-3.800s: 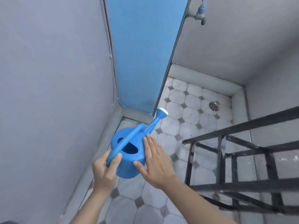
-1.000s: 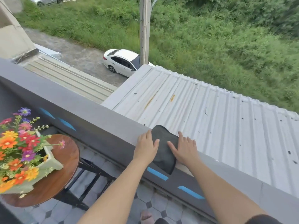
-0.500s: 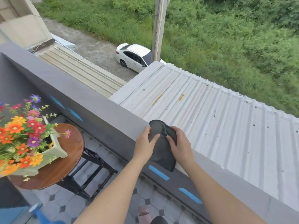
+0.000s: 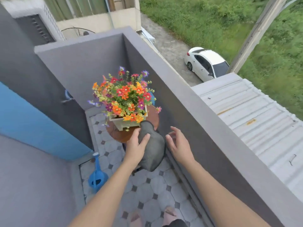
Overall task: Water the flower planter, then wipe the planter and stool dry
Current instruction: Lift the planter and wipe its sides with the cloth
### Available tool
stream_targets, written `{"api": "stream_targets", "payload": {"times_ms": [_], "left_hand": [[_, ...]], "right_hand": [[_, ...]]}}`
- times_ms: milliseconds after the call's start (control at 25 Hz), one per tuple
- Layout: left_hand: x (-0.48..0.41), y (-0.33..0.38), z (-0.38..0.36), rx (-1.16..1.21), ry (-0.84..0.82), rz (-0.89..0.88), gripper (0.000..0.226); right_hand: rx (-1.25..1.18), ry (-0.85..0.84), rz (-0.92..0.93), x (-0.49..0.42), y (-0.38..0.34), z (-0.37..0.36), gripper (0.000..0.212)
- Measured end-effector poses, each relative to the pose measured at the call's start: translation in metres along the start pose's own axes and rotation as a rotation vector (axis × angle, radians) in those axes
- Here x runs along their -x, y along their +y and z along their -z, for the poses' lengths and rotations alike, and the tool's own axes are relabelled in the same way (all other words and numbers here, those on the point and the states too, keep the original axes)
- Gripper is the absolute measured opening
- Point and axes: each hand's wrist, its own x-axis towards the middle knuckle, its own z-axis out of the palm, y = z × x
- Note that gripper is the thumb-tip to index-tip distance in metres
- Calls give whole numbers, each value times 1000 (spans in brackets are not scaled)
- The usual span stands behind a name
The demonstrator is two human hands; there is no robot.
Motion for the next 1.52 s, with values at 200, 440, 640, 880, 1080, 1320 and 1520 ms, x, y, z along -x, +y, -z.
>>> {"api": "stream_targets", "payload": {"times_ms": [200, 440, 640, 880, 1080, 1320, 1520], "left_hand": [[11, -70, 83, 19, 223, 278, 57], [-76, -137, 116, 164, 352, 304, 55], [-116, -130, 92, 440, 367, 217, 27], [-134, -161, 80, 431, 120, -13, 61], [-135, -158, 75, 154, 101, -168, 31], [-154, -159, 54, -207, 383, -374, 43], [-144, -137, 69, -229, 416, -428, 43]], "right_hand": [[33, -117, -17, -28, -15, -80, 52], [-61, 43, -111, -88, 11, -134, 63], [-50, 116, 96, -120, 38, -165, 58], [-128, 169, 269, -133, 52, -183, 35], [-16, 200, 318, -142, 57, -182, 37], [12, 179, 250, -146, 49, -175, 25], [-12, 177, 308, -139, 19, -147, 22]]}}
